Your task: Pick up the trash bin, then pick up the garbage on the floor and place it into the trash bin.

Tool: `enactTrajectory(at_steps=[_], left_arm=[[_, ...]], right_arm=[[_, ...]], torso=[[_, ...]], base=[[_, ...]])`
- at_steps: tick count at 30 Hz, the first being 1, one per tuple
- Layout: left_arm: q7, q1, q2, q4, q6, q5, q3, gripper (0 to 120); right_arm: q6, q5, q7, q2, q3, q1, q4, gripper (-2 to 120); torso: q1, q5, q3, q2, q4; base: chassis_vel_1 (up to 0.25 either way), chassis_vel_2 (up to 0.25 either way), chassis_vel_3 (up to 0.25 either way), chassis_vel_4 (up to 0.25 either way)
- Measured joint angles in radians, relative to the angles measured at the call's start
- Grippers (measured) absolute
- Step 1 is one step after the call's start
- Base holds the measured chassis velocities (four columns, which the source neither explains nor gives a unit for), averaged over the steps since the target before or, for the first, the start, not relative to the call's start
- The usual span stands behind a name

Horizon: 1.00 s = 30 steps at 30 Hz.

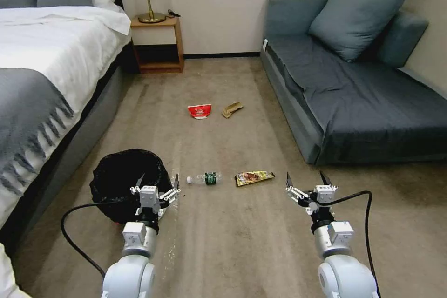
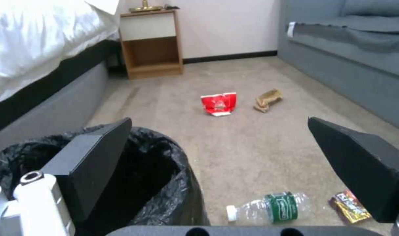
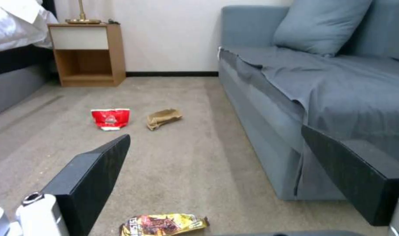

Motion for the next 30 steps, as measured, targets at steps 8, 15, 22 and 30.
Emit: enactTrajectory(at_steps=[8, 15, 22, 30], left_arm=[[0.000, 0.000, 0.000, 0.000, 0.000, 0.000, 0.000, 100], [0.000, 0.000, 0.000, 0.000, 0.000, 0.000, 0.000, 100], [0.000, 0.000, 0.000, 0.000, 0.000, 0.000, 0.000, 100], [0.000, 0.000, 0.000, 0.000, 0.000, 0.000, 0.000, 100]], right_arm=[[0.000, 0.000, 0.000, 0.000, 0.000, 0.000, 0.000, 100], [0.000, 0.000, 0.000, 0.000, 0.000, 0.000, 0.000, 100], [0.000, 0.000, 0.000, 0.000, 0.000, 0.000, 0.000, 100], [0.000, 0.000, 0.000, 0.000, 0.000, 0.000, 0.000, 100]], torso=[[0.000, 0.0000, 0.000, 0.000, 0.0000], [0.000, 0.0000, 0.000, 0.000, 0.0000], [0.000, 0.0000, 0.000, 0.000, 0.0000], [0.000, 0.0000, 0.000, 0.000, 0.0000]], base=[[0.000, 0.000, 0.000, 0.000], [0.000, 0.000, 0.000, 0.000], [0.000, 0.000, 0.000, 0.000], [0.000, 0.000, 0.000, 0.000]])
